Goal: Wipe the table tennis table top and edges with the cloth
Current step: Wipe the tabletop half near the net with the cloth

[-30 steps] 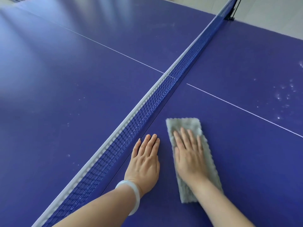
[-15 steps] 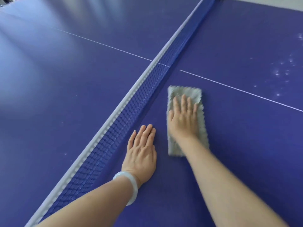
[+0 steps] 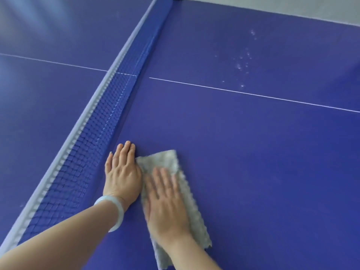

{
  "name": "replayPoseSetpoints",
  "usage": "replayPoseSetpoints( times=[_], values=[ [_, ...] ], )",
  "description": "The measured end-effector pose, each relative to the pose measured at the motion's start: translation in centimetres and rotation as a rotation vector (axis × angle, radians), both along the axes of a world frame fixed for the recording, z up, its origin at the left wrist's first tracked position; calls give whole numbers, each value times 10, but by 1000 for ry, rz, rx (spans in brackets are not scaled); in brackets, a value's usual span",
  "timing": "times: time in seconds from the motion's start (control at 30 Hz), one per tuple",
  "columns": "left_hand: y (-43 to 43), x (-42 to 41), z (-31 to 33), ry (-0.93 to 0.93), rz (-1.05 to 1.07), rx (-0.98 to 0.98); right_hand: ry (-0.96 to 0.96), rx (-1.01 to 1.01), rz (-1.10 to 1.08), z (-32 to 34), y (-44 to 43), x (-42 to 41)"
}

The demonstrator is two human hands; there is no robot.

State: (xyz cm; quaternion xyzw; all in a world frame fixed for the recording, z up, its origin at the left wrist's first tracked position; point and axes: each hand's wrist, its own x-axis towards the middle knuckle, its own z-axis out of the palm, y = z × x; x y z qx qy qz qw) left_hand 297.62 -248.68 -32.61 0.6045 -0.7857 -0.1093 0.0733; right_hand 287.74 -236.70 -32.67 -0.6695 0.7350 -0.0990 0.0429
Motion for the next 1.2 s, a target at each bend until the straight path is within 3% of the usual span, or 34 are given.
replayPoseSetpoints(
  times=[0.03,0.1,0.2,0.27,0.33,0.4,0.53,0.67,0.8,0.87,1.0,1.07,1.13,1.2],
  values=[
    [0,1,-1,7,-1,-3,-33,20,93,0,7,-7],
    [0,2,-3,26,4,-16,-44,26,45,1,27,-54],
    [2,1,-3,40,5,-35,97,52,-416,2,76,-160],
    [3,1,-4,44,-4,-46,46,144,-804,11,108,-213],
    [3,2,-4,51,-4,-51,-15,178,-989,12,115,-209],
    [4,1,-4,37,-14,-52,34,117,-891,7,104,-162],
    [5,0,-2,-13,-43,-41,24,60,-397,2,77,-65],
    [23,-20,11,-48,-321,-133,-12,62,-312,-5,71,-71],
    [65,-98,20,9,-565,-141,-88,75,-44,0,73,-124],
    [73,-138,16,29,-531,-106,-36,65,-165,3,88,-176],
    [70,-194,3,-49,-442,-30,23,135,-817,4,166,-286],
    [68,-209,-1,-34,-372,10,-21,154,-1010,5,197,-303],
    [70,-213,-7,-32,-319,-20,-5,140,-1067,2,200,-291],
    [72,-212,-8,-23,-303,-26,35,103,-948,1,180,-262]
  ],
)
